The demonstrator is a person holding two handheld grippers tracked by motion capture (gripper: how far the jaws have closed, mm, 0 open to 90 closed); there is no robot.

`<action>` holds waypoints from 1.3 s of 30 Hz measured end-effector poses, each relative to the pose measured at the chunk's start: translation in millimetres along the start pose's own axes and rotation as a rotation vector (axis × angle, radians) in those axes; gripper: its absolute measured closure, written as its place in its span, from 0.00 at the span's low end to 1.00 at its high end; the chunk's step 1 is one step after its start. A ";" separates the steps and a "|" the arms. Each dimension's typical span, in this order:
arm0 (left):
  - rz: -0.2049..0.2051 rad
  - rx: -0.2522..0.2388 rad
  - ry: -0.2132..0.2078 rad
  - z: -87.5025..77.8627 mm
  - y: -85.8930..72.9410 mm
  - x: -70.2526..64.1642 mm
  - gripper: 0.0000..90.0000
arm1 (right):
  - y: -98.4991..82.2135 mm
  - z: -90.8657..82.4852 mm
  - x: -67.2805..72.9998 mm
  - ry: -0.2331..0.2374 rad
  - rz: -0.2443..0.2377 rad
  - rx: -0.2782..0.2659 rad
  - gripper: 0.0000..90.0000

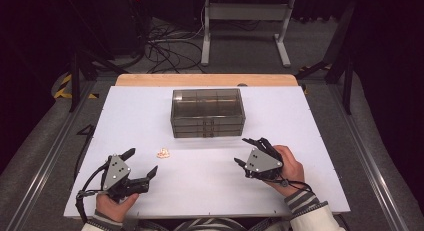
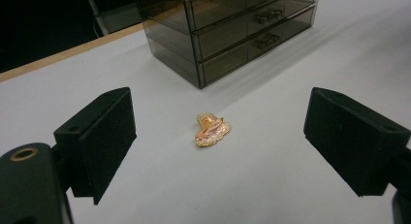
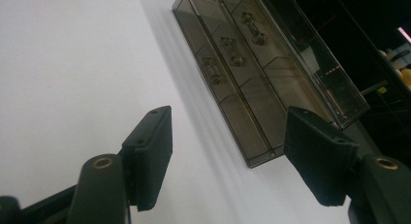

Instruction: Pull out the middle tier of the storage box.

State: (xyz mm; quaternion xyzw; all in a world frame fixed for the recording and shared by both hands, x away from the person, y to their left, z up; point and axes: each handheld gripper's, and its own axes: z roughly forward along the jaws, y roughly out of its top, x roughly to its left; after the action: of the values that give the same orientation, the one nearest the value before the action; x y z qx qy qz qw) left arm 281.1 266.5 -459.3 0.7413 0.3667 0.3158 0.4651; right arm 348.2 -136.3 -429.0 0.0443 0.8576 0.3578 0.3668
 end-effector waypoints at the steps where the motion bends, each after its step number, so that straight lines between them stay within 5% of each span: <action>1: 0.000 0.000 0.000 0.0 0.0 0.0 0.14 | 0.2 0.0 0.2 -0.002 -0.004 -0.001 0.40; 15: 0.000 0.000 -0.001 0.1 0.1 -0.1 0.14 | 4.2 4.4 5.5 -0.055 -0.062 0.012 0.44; 29: 0.003 0.001 0.005 -1.2 -0.5 0.5 0.14 | 10.8 14.8 16.3 -0.172 -0.206 0.040 0.52; 39: -0.007 0.004 0.024 -7.1 -3.8 0.9 0.14 | 14.0 23.3 18.4 -0.154 -0.296 0.004 0.54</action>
State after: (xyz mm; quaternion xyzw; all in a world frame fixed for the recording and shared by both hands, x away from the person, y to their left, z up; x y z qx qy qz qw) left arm 274.8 271.6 -460.1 0.7372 0.3754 0.3223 0.4602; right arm 347.6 -106.1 -442.0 -0.0544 0.8250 0.2935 0.4799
